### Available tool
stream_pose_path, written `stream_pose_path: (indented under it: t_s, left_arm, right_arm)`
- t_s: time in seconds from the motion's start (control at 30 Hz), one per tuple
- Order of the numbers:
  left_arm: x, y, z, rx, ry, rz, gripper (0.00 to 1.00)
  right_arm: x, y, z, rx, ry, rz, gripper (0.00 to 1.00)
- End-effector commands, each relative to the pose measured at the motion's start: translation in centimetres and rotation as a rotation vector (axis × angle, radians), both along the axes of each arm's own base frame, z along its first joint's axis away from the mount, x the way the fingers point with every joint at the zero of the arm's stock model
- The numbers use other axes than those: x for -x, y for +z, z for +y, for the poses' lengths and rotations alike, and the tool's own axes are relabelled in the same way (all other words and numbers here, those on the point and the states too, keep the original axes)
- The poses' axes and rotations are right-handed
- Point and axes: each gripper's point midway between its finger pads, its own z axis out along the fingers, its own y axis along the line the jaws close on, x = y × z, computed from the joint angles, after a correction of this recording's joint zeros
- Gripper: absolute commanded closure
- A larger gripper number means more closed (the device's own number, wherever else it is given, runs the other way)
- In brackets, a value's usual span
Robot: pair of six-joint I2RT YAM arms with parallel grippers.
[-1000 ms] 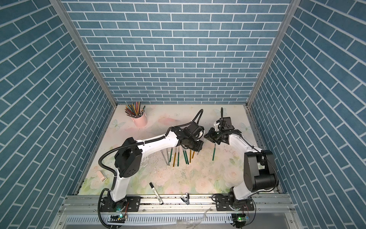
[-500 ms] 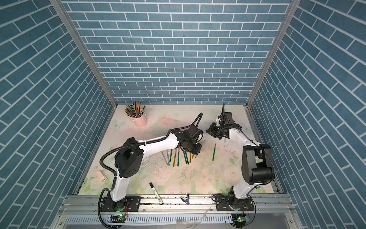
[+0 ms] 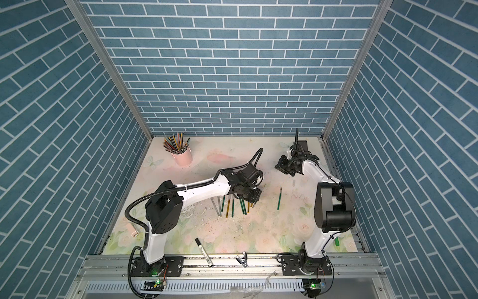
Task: Remove protective caps from carving knives
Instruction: Place the protective sleeve at the center of the board.
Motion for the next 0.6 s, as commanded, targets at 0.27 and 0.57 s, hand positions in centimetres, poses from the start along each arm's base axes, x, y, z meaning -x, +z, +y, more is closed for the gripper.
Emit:
stream_pose_path:
  t_s: [0.27, 0.57]
  left_arm:
    - [-0.2, 0.9, 0.3, 0.016, 0.015, -0.031, 0.93]
    - [-0.3, 0.9, 0.0, 0.025, 0.019, -0.031, 0.93]
  right_arm:
    - [0.3, -4.6, -4.0, 0.257, 0.081, 0.164, 0.98]
    - [0.7, -7.6, -4.7, 0.311, 0.106, 0.251, 0.92]
